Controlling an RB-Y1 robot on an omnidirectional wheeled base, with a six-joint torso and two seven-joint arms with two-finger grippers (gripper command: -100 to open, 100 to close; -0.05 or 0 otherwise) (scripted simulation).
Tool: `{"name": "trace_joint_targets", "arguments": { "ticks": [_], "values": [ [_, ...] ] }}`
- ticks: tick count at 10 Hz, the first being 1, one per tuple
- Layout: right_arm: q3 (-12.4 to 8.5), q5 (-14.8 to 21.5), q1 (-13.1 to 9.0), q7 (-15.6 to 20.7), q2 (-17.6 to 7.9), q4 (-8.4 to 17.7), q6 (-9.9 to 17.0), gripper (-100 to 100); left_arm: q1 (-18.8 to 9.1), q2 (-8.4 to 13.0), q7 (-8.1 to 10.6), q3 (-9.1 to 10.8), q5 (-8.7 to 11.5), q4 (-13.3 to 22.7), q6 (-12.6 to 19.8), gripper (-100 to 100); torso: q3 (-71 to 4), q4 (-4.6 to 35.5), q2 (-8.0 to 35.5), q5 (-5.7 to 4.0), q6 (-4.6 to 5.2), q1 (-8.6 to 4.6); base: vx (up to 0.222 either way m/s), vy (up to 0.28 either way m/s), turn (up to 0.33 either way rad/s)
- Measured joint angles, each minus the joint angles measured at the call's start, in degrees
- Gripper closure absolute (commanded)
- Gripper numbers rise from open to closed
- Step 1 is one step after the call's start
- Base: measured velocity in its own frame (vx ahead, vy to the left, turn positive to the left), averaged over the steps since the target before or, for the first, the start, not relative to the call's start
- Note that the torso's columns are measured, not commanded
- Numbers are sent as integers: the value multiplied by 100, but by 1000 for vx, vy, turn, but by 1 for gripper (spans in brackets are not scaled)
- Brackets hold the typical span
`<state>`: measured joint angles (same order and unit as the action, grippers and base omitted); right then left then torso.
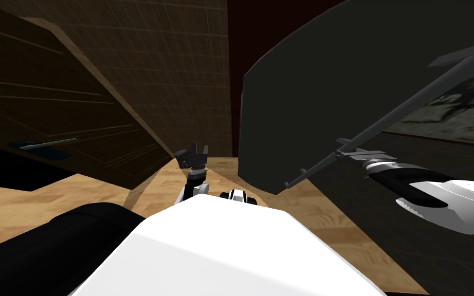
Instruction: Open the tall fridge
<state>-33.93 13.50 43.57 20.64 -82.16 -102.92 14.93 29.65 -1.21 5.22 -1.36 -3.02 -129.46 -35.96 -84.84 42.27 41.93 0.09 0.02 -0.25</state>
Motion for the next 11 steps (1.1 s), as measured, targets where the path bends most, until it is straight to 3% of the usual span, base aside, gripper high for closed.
{"name": "trace_joint_targets", "arguments": {
  "ticks": [1,3,5,7,9,11],
  "values": [
    [58,4,-135,1,2,103,-7,100,0,0,0,1,0,0,0,0,15,10,23,4,6,4,-105,173,51],
    [365,-49,-503,123,-62,479,-208,100,-3,-2,0,-2,0,0,0,0,46,3,60,10,-21,98,-109,169,32],
    [702,-48,-837,154,-54,793,-277,100,-1,0,0,0,0,0,0,0,13,-7,11,-24,-3,-22,-13,-4,2],
    [756,-59,-1062,154,-57,1058,-289,100,0,1,0,1,0,0,0,0,14,-6,15,-21,-2,-4,-47,43,47],
    [1088,-130,-1403,269,-141,1403,-534,100,-2,-2,0,-2,0,0,0,0,49,13,67,13,0,83,-102,160,26],
    [1506,-116,-1839,303,-129,1781,-595,100,-1,-1,0,-1,0,0,0,0,21,-1,25,-15,-2,0,-25,38,-7]
  ]
}}
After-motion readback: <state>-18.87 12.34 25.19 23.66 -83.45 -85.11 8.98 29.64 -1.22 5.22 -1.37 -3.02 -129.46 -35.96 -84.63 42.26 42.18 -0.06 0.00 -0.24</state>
